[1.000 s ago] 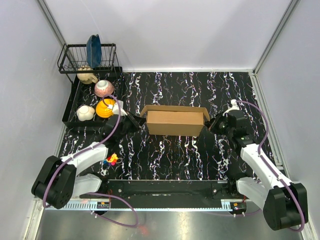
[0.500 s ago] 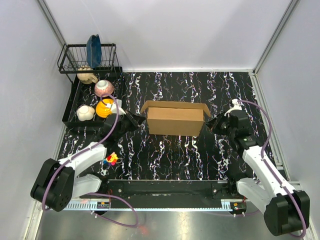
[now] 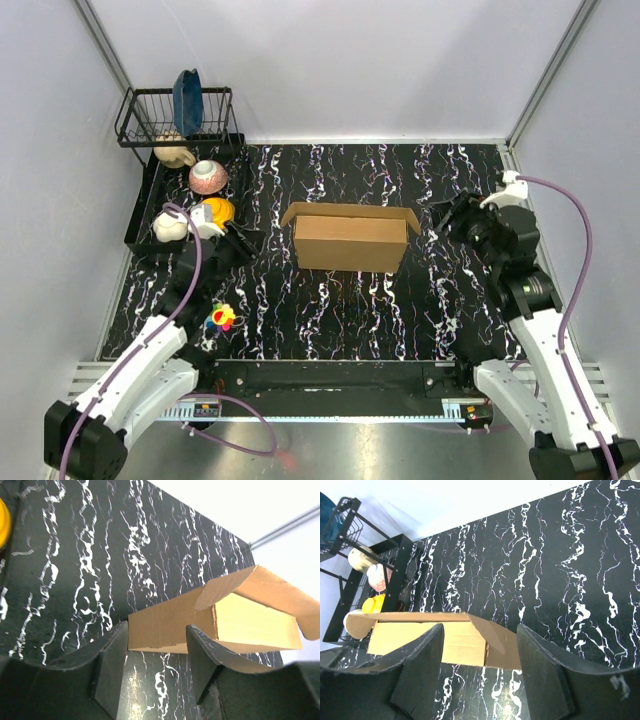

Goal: Fold the paper box

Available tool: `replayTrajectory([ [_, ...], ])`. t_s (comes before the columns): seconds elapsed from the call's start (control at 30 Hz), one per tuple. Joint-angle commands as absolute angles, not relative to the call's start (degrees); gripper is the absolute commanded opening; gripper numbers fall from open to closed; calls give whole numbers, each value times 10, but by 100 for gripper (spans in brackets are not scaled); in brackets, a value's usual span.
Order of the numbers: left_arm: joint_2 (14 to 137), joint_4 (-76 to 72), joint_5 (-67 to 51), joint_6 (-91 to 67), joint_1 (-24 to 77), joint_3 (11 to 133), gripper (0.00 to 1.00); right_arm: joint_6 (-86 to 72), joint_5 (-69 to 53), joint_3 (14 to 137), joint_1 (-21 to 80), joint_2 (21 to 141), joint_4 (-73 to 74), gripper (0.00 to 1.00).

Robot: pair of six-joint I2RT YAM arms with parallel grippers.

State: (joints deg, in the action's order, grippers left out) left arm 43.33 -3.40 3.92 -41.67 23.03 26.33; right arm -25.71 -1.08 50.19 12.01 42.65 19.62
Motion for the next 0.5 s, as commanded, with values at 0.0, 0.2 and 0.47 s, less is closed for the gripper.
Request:
replayTrajectory([
  [0.0, 412, 12, 94, -379, 222, 305, 54, -209, -39, 541, 124, 506, 199, 64],
  [0.2, 446, 9, 73, -376, 215, 344, 56, -199, -60, 520, 130, 528, 182, 57],
  [0.47, 497, 4, 43, -374, 193, 404, 62, -194, -69, 508, 139, 526, 180, 59],
])
